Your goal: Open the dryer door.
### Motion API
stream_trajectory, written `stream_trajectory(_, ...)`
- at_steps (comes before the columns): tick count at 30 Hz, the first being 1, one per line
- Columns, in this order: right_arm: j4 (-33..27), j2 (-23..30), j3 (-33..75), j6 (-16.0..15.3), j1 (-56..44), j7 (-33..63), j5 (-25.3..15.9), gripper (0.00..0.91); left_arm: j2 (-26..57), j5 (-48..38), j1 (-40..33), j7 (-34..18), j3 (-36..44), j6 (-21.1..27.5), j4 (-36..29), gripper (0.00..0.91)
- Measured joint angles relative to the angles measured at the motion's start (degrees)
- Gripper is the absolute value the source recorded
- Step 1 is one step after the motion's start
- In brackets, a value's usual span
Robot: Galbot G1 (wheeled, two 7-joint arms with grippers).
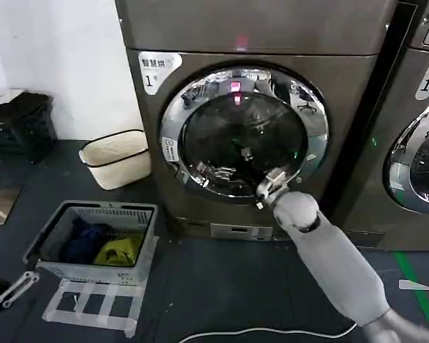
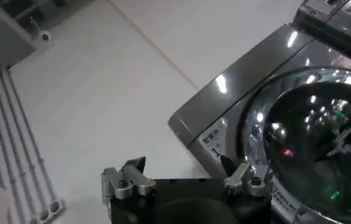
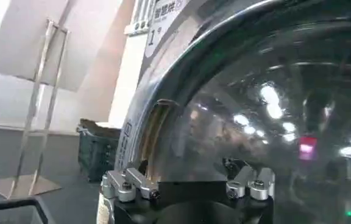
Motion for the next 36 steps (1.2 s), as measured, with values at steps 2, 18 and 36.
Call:
stream_trajectory(2,-0.6,0.7,-0.4,-0.1,0.4,0.1,-0.1,0.907,0.0,0.1,0.0,0.0,0.0,0.0,0.0,0.907)
stream_trajectory(18,-7.5,7.0,-3.3,0.2,4.9,-0.2,-1.8,0.907,-0.2,0.1,-0.1,0.0,0.0,-0.3,0.0,0.907)
stream_trajectory(36,-13.9,11.0,-5.0,0.5,8.7,-1.3,-2.9,0.907,-0.6,0.1,0.2,0.0,-0.2,-0.6,-0.2,0.907)
